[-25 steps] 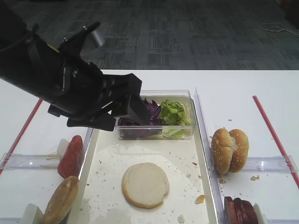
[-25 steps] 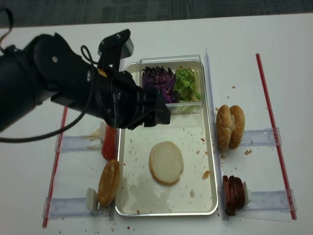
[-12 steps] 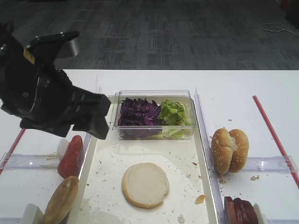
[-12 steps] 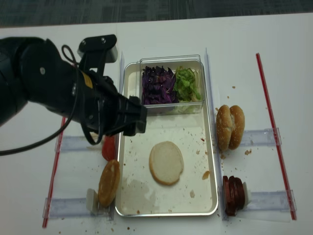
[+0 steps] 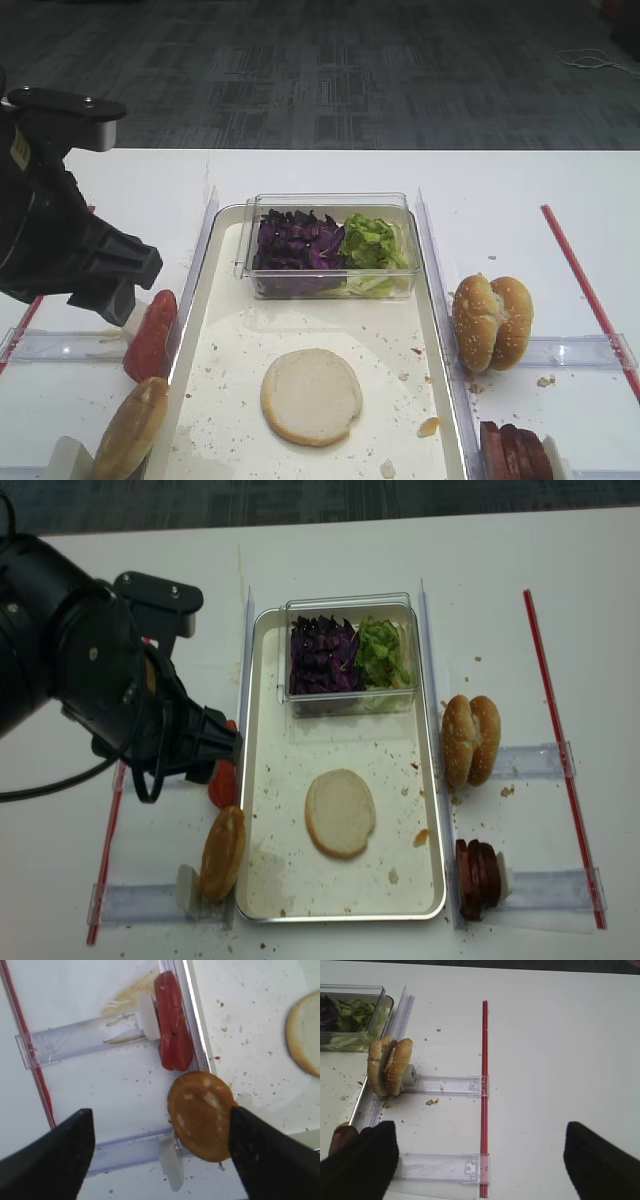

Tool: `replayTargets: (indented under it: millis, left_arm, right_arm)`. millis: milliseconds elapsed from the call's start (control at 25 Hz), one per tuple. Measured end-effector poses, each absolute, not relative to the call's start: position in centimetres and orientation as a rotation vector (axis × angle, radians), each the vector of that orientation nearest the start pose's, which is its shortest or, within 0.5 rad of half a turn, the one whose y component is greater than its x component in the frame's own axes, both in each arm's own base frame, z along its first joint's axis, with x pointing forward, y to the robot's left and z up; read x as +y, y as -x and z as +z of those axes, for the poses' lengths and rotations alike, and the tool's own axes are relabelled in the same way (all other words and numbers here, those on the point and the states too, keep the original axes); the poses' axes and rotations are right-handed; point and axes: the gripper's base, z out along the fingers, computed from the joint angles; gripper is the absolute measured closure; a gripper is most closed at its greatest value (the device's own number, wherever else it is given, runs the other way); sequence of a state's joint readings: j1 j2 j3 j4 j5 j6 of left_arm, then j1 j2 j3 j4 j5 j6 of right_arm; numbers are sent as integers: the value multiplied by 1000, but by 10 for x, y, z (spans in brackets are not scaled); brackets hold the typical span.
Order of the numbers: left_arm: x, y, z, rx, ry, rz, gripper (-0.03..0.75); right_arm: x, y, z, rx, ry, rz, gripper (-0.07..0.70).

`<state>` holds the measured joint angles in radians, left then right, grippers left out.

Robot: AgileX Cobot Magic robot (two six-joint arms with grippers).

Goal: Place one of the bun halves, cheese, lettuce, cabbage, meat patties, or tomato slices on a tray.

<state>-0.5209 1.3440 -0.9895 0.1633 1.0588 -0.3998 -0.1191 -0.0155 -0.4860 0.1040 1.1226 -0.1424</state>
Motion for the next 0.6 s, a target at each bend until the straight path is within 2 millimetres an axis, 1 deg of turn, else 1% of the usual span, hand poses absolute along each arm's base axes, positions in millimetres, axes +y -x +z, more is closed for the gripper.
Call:
replayTargets:
  millis: [160, 280, 360, 600]
  left_arm:
    - [-108, -218, 274, 2854, -234, 52, 171]
    - [-99, -222, 274, 2873, -163, 47, 171]
    - [-86, -226, 274, 2890, -114, 60, 171]
    - [-31, -237, 273, 2930, 103, 105, 171]
  right_arm:
    - [9, 8, 269, 2100, 33, -32, -62]
    - [9, 8, 269, 2100, 33, -32, -62]
    - [9, 8, 269, 2100, 33, -32, -62]
    - [9, 8, 269, 2100, 33, -32, -62]
